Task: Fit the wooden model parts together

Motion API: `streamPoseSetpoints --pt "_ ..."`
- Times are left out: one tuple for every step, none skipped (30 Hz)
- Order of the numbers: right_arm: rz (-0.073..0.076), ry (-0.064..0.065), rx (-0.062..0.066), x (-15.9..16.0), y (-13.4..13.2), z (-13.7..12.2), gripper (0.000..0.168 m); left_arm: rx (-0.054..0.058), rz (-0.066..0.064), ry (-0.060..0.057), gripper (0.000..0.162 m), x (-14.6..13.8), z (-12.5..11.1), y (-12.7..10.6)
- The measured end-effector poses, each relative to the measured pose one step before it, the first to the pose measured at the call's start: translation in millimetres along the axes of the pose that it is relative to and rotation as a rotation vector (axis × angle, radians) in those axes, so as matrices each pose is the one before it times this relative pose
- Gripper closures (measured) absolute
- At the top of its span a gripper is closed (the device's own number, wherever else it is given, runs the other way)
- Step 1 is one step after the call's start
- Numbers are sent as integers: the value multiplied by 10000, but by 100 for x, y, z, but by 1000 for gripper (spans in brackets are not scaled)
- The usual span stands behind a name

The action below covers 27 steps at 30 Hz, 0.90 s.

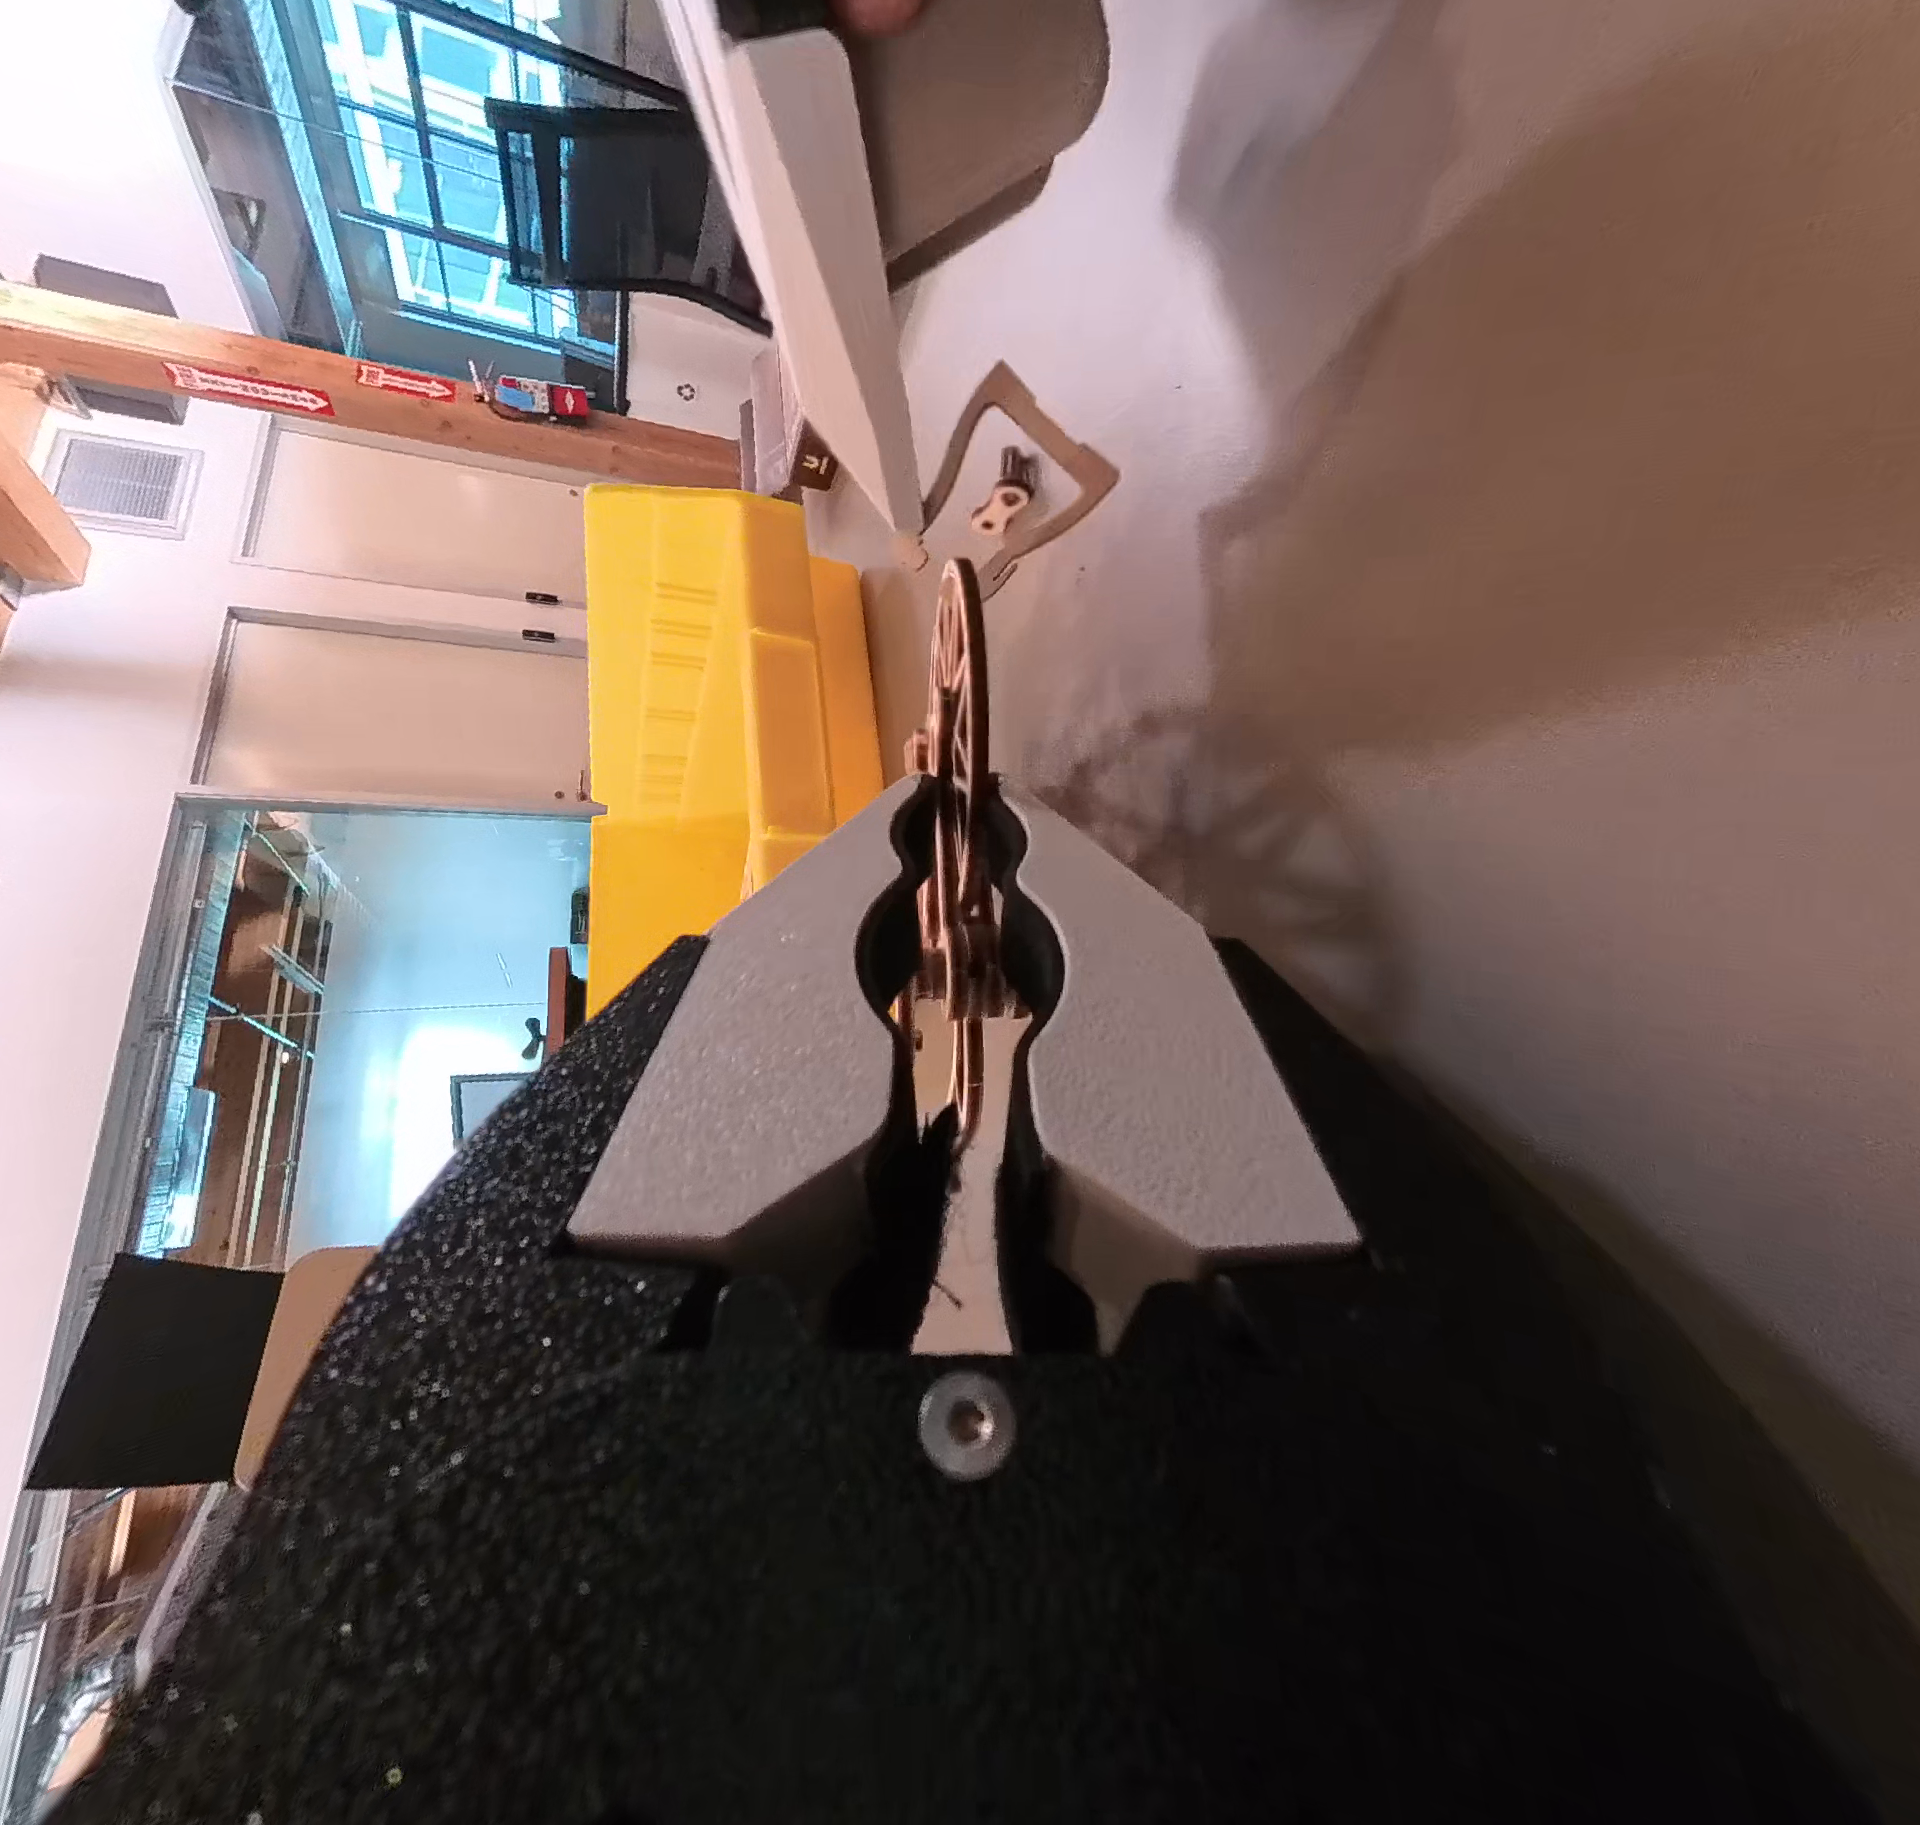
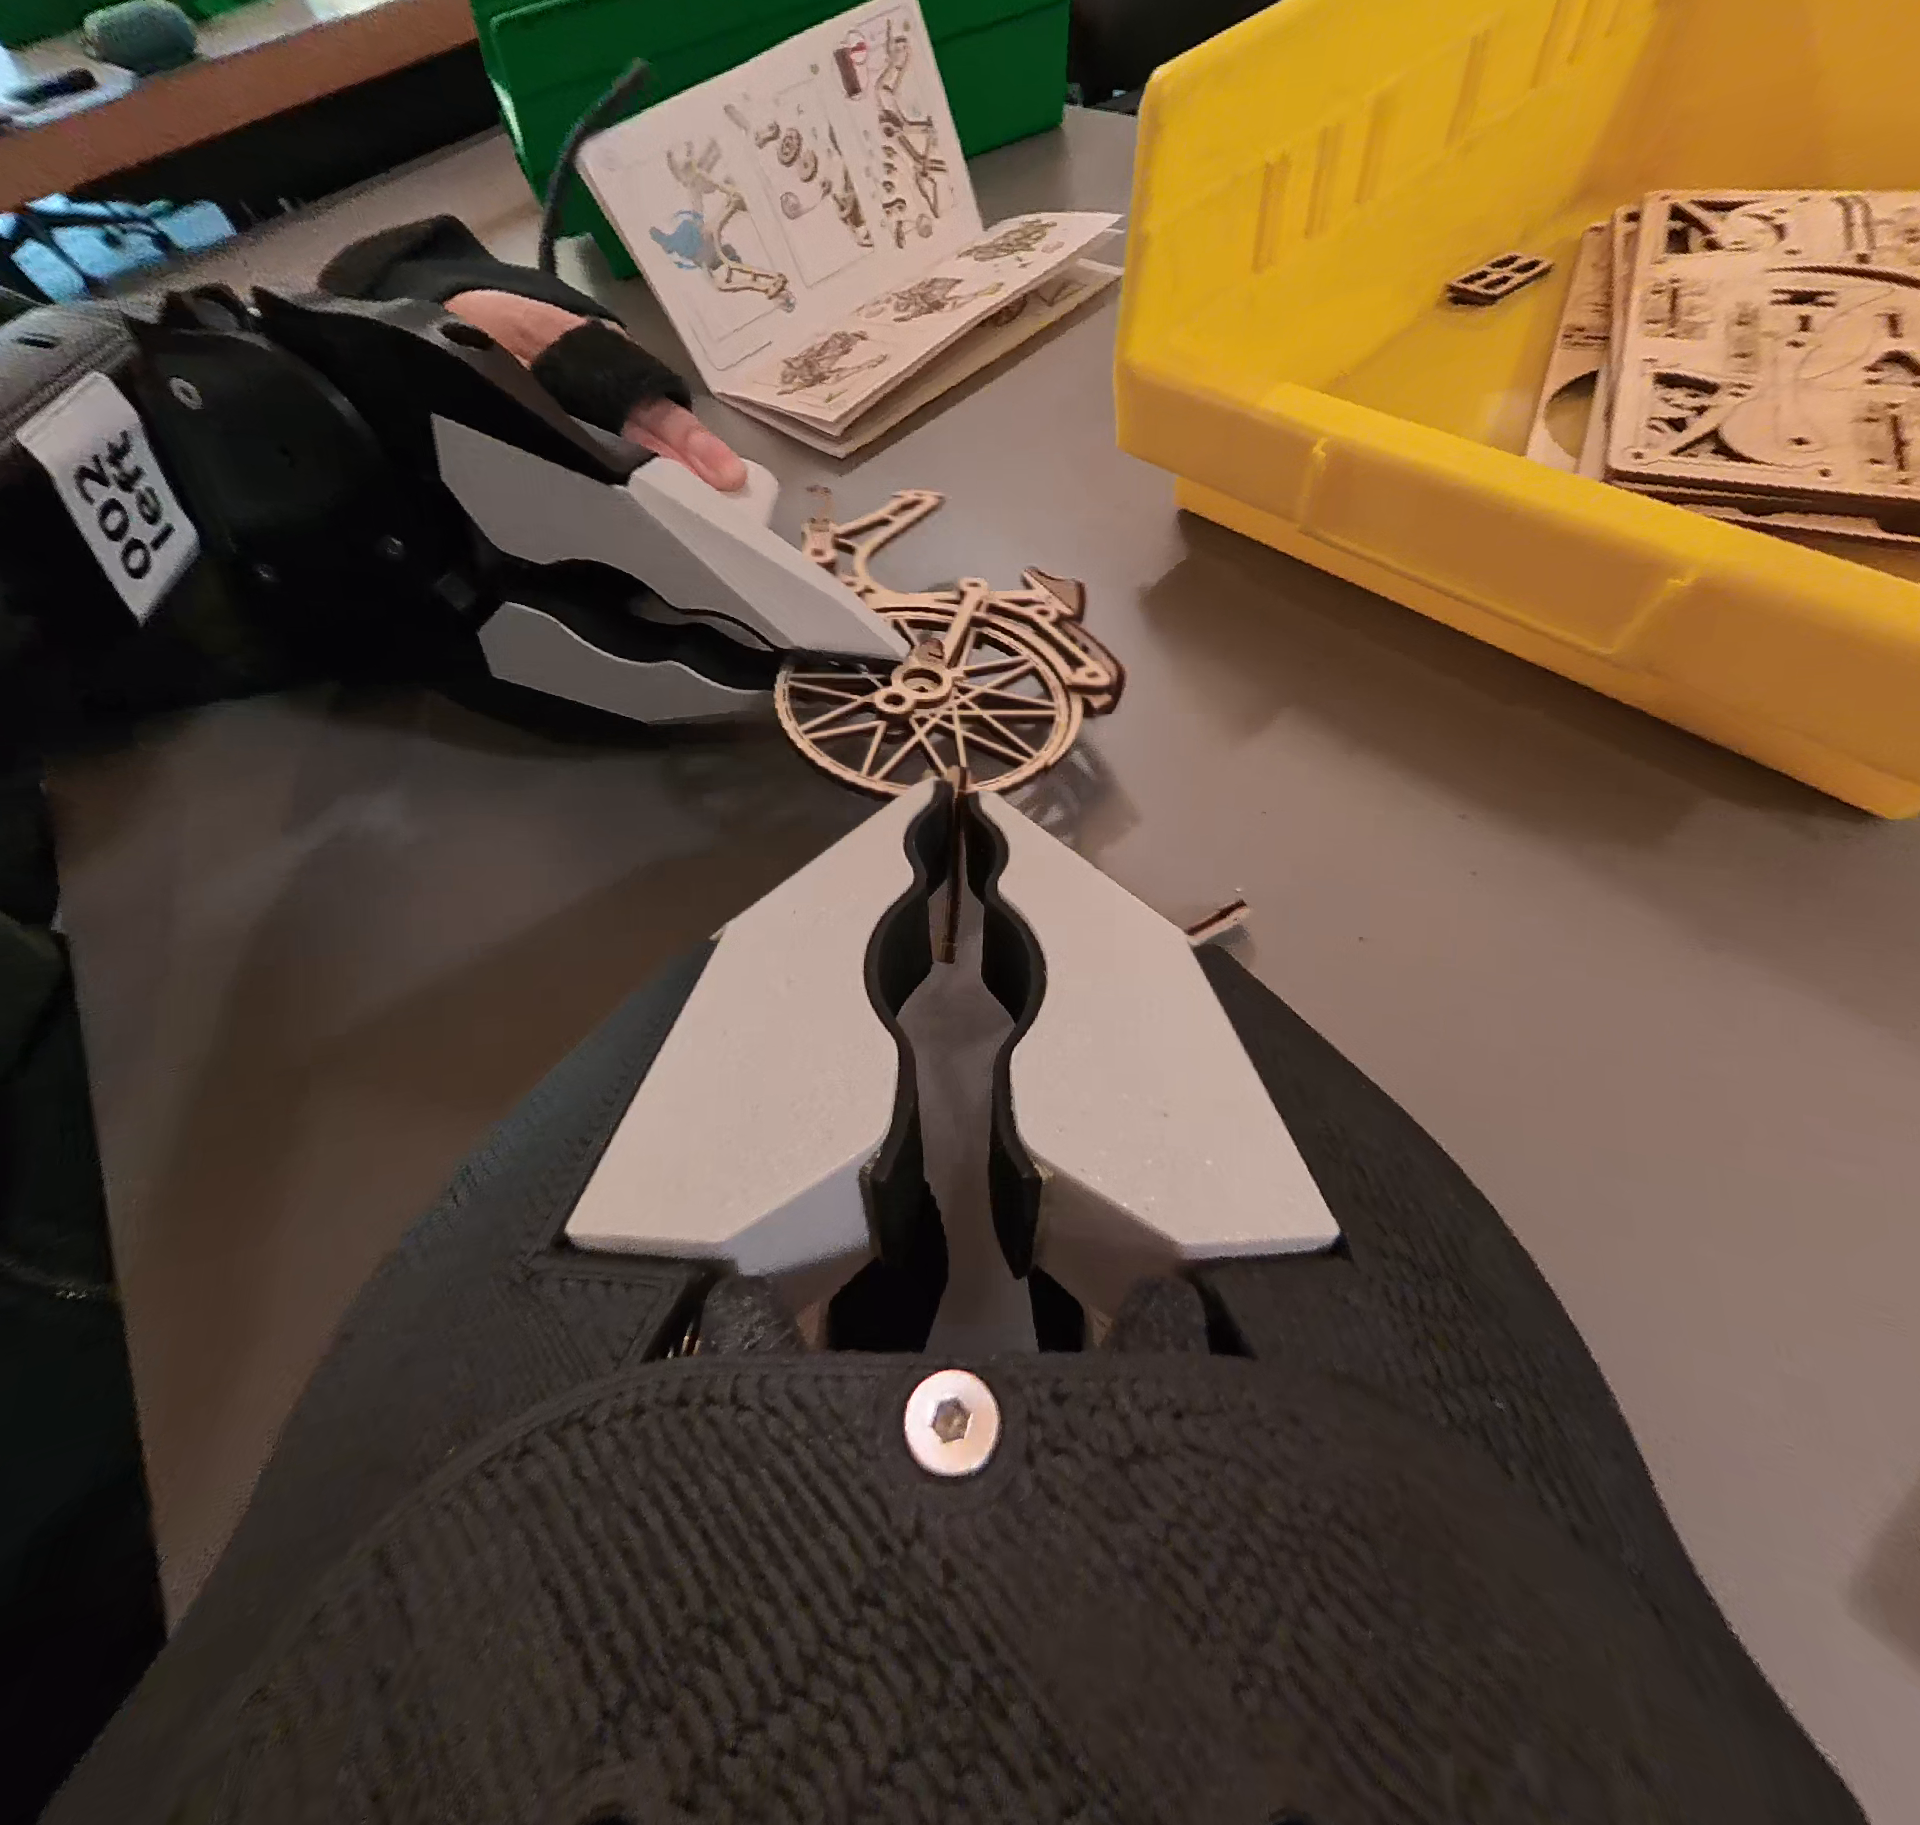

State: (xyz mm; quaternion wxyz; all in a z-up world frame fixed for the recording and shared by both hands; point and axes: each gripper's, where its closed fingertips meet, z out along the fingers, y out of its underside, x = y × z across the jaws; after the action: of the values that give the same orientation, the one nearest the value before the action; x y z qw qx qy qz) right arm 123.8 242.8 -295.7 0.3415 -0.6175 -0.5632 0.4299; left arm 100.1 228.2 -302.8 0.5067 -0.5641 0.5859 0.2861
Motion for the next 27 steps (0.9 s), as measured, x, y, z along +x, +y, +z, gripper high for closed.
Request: streamPoseSetpoints --pt "-165 168 -48 118 30 26 168 -8 77 -31 156 23 20 17" --pt "-137 134 -83 55 84 78 168 -39 104 -39 156 9 16 56" --pt "-74 106 -98 61 102 88 168 -13 30 5 156 40 22 24" --pt "-77 30 -33 -25 23 30 168 16 -8 -17 156 -13 7 8" --pt "-63 -55 42 -127 -97 -12 168 13 -14 -2 156 -16 -8 15" --pt "-41 -120 28 -223 -78 -23 168 4 -39 13 156 10 -5 18" --pt "-39 -189 -45 -306 31 50 168 -17 -9 -28 156 -33 4 50" --pt "19 -179 -94 -272 141 124 168 -27 7 -54 156 -58 27 64" --pt "75 1 -125 -4 170 141 168 -15 13 -60 156 -81 -1 46" --pt "18 140 -31 175 -8 63 168 20 42 -39 156 -30 -3 -5" --pt "67 307 21 410 -134 -56 168 -17 14 -45 156 -54 -6 28" --pt "104 318 45 479 -152 -130 168 -59 -26 -37 157 -85 14 90" --pt "132 120 79 245 -128 -124 168 -37 -52 -20 156 -71 21 104" --pt "206 90 45 269 -29 -78 168 -78 -45 11 157 -10 40 177" --pt "236 140 -50 380 122 -48 168 -119 -23 16 156 20 76 255" --pt "205 56 -106 250 184 -11 168 -135 -3 25 156 42 97 266" --pt "232 -134 -149 -41 221 73 168 -65 6 -5 157 5 56 158" --pt "248 -116 -183 -51 243 147 168 -66 -44 15 156 3 37 133" --pt "97 -10 -102 18 138 188 168 -50 -60 41 156 49 57 112" --pt "-56 78 -57 30 67 176 167 -47 -30 17 156 28 50 111" --pt "-218 165 -24 28 -32 126 162 -54 -31 -4 156 -8 32 126" --pt "-447 196 75 -95 -241 43 157 9 -63 -24 156 -66 2 46" --pt "-691 146 143 -337 -407 -10 152 40 -88 -23 156 -92 -35 -7" --pt "-950 187 241 -443 -606 -62 147 30 -94 -11 156 -67 -18 1" --pt "-1100 248 236 -484 -683 -86 142 30 -71 11 156 -3 -11 10" --pt "-1140 223 132 -520 -639 -72 137 10 -54 6 156 1 6 29" --pt "-1152 121 109 -641 -606 19 136 35 -40 -17 156 -36 -17 -14"
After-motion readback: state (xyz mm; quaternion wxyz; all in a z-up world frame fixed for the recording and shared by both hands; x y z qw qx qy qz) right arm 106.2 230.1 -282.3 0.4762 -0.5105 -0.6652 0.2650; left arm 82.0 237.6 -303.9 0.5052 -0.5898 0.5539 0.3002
